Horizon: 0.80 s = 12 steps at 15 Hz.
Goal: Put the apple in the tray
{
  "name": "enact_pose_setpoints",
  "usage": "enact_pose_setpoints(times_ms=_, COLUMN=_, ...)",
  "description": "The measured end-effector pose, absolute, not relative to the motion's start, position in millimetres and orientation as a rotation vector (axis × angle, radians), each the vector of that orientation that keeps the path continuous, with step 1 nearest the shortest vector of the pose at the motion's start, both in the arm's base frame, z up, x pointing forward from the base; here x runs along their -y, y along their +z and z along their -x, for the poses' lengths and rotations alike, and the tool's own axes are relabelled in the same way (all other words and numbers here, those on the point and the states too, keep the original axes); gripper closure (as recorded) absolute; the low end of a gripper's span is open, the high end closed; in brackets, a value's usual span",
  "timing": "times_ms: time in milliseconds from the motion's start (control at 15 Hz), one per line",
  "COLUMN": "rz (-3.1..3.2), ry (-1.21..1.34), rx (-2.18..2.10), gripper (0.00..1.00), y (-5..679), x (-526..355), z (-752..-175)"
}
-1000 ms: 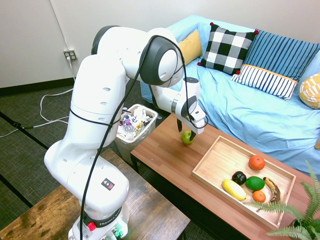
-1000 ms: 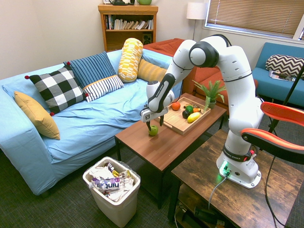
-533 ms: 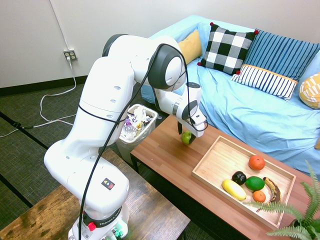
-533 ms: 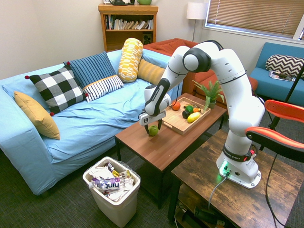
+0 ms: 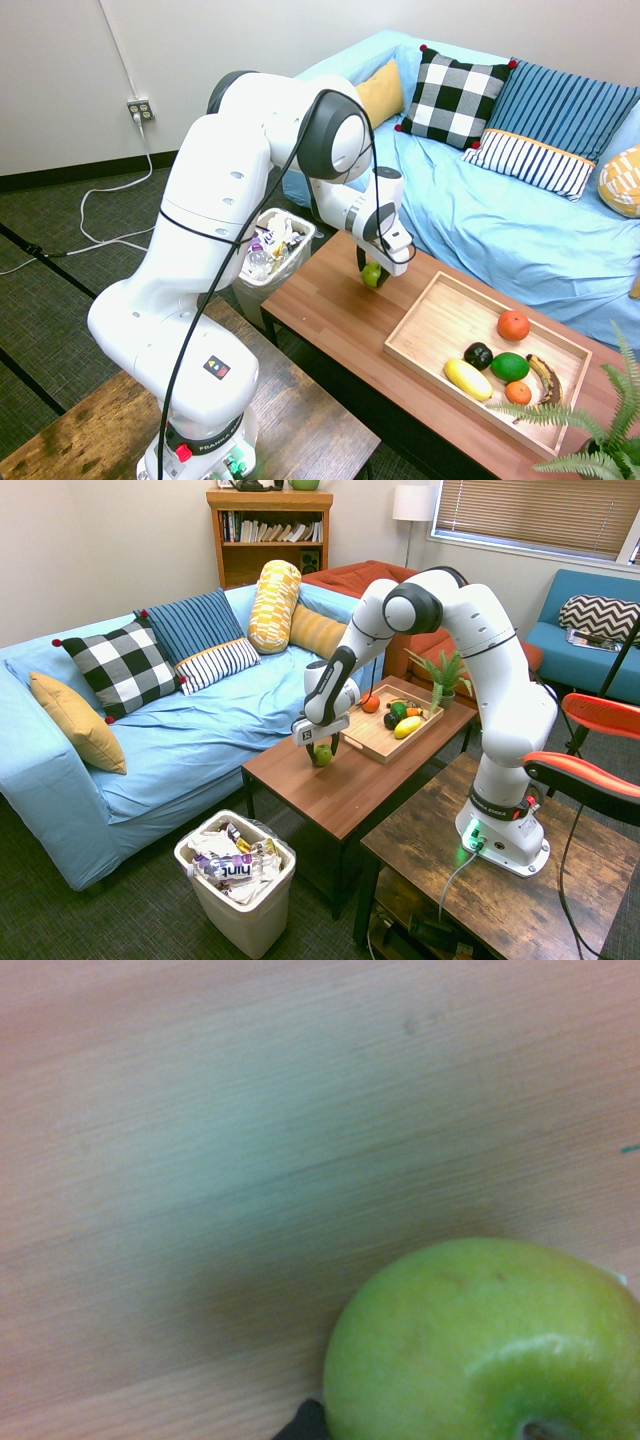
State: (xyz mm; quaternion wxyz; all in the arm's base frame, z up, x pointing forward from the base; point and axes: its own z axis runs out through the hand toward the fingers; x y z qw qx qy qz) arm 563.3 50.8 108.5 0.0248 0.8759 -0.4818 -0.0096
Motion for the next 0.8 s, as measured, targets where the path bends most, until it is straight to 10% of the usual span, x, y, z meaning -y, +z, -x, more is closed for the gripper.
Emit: enact_pose_setpoints(times_ms=800, rz=-2.514, ry=0.244, rx=1.821, gripper=1.00, y=212.1, x=126.3, z=-569.6)
